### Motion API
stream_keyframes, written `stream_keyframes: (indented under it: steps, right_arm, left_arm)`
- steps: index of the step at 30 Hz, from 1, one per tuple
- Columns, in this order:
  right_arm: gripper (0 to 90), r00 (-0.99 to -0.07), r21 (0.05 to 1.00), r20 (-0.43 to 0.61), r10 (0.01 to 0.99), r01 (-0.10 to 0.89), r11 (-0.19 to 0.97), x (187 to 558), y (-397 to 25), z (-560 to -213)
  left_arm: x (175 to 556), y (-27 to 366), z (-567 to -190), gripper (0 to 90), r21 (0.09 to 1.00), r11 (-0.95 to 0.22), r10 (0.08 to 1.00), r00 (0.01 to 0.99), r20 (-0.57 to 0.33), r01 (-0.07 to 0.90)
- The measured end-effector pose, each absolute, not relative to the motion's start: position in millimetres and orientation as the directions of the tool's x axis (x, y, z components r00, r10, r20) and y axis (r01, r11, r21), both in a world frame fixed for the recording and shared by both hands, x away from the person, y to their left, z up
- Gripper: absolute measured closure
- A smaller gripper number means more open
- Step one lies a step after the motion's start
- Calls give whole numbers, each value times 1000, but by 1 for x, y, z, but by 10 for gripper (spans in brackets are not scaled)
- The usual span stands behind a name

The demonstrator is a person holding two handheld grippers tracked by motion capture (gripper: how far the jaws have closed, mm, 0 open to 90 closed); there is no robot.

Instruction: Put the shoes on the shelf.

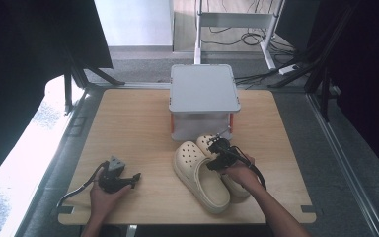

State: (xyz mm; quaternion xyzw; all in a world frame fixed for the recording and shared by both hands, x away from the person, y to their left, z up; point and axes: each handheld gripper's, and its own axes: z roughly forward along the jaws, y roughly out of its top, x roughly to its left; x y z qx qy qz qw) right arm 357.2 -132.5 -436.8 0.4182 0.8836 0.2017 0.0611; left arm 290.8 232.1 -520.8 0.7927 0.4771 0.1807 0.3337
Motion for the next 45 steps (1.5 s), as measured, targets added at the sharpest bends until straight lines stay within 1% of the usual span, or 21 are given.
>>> stream_keyframes:
  steps: [4,7,10,21,25,33,41,45]
  right_arm:
    - [615,-638,414,68,767,717,560,357,-133,-438]
    - [633,-635,411,39,771,714,567,356,-132,-444]
    - [643,-633,417,35,774,713,564,355,-132,-444]
    - [652,-632,423,63,772,718,553,355,-139,-442]
    - [652,-657,439,86,749,699,564,349,-148,-432]
    - [653,-697,481,72,714,651,587,337,-158,-411]
    - [653,-734,529,71,675,601,599,326,-159,-382]
    - [653,-752,537,80,655,586,607,322,-157,-373]
  left_arm:
    - [291,232,-521,266,701,-323,877,480,-32,636]
    - [291,232,-521,266,701,-323,877,480,-31,636]
    - [291,232,-521,266,701,-323,877,480,-32,636]
    - [291,232,-521,266,701,-323,876,481,-33,635]
    - [291,232,-521,266,701,-323,876,481,-33,635]
    - [291,232,-521,267,702,-318,878,478,-35,637]
    - [291,232,-521,267,703,-318,878,478,-36,636]
    - [291,232,-521,267,700,-321,876,480,-35,638]
